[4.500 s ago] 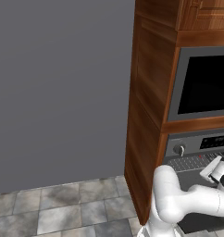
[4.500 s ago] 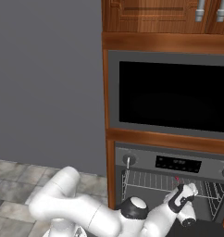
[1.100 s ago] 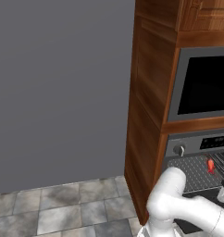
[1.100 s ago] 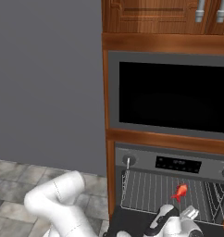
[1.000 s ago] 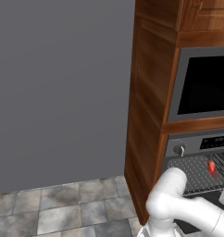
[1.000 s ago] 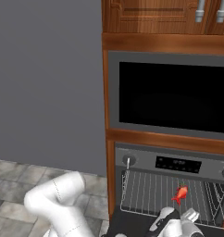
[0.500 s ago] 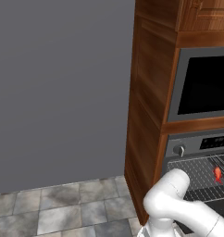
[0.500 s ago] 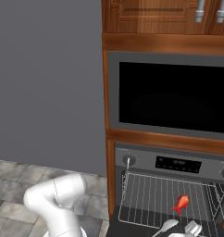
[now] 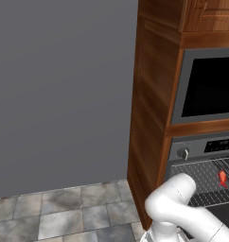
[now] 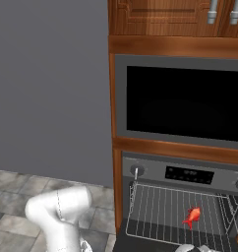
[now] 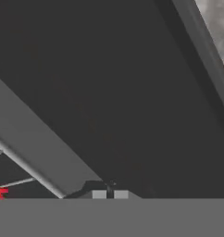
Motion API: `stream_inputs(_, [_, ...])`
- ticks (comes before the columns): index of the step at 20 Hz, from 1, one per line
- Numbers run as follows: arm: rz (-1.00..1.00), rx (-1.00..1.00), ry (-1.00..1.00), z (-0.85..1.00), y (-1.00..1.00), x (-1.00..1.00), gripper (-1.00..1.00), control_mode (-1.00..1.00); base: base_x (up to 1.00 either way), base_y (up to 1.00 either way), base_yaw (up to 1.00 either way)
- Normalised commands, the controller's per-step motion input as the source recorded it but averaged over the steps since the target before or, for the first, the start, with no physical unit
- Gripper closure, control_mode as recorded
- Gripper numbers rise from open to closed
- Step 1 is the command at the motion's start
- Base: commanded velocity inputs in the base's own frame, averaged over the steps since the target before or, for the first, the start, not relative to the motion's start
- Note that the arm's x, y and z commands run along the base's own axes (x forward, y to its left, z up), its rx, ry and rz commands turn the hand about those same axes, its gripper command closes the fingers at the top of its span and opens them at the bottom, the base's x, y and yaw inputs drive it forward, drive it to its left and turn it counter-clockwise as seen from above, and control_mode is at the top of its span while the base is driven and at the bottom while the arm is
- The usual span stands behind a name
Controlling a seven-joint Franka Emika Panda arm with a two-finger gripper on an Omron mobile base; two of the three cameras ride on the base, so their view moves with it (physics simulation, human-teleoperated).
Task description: Take the fish from the oven and place it on the plate on the counter.
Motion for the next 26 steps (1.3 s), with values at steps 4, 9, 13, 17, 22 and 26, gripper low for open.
stream_inputs(4, [0.16,0.00,-0.30,0.67,0.41,-0.91,1.00,-1.00,0.00,0.00,0.00])
stream_inputs(9, [0.19,-0.06,-0.19,1.00,0.24,-0.45,1.00,-1.00,0.00,0.00,0.00])
stream_inputs(13, [0.18,-0.17,-0.12,1.00,0.09,-0.20,1.00,-1.00,0.00,0.00,0.00])
stream_inputs(17, [0.20,-0.21,-0.08,1.00,0.08,-0.09,1.00,-1.00,0.00,0.00,0.00])
stream_inputs(22, [0.16,-0.26,-0.01,0.99,0.06,0.00,1.00,-1.00,0.00,0.00,0.00])
stream_inputs(26, [0.04,-0.26,0.02,0.39,0.01,0.08,1.00,-1.00,0.00,0.00,0.00])
